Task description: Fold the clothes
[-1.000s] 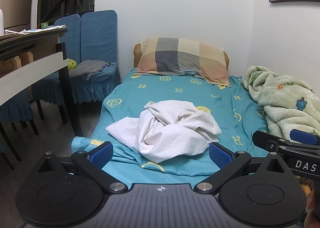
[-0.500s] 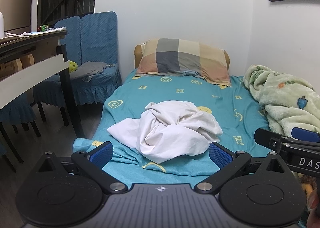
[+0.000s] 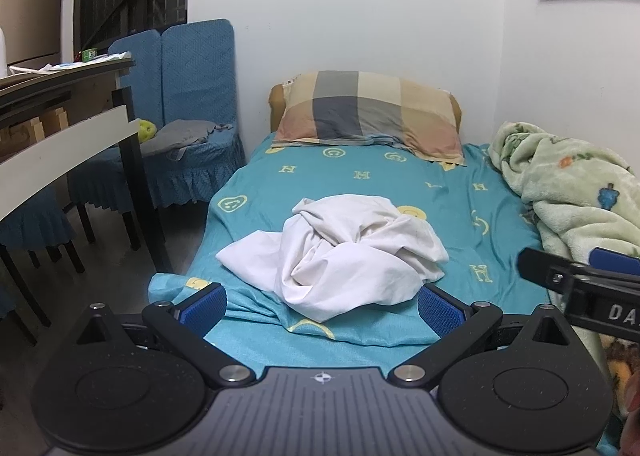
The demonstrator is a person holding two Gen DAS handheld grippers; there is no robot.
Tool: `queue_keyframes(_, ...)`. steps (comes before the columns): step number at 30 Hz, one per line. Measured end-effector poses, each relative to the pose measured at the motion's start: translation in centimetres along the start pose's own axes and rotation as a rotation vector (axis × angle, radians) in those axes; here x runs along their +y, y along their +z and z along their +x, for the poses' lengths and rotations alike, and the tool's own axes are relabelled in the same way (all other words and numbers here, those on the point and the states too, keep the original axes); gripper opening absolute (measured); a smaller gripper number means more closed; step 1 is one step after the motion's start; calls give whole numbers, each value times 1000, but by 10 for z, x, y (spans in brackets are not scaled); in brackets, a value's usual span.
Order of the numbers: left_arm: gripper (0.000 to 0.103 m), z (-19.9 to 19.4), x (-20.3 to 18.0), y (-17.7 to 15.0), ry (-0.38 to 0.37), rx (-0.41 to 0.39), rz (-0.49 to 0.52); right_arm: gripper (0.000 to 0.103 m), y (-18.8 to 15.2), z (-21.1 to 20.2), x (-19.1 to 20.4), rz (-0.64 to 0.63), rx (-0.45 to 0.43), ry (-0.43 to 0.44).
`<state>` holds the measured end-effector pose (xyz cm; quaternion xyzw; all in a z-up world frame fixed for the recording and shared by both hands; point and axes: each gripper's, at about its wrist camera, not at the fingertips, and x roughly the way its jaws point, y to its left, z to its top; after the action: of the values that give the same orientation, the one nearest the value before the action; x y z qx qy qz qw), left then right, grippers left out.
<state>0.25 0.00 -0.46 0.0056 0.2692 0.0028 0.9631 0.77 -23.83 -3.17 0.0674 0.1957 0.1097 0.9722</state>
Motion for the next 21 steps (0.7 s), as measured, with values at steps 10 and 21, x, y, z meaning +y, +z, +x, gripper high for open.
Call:
queue_keyframes(10,103,26,43,52,89,-4,-92,103,39,81,-28,114,111,32)
queue_keyframes(21,102,101,109,34,64,106,-228,98,22,267,-35,100,271,91)
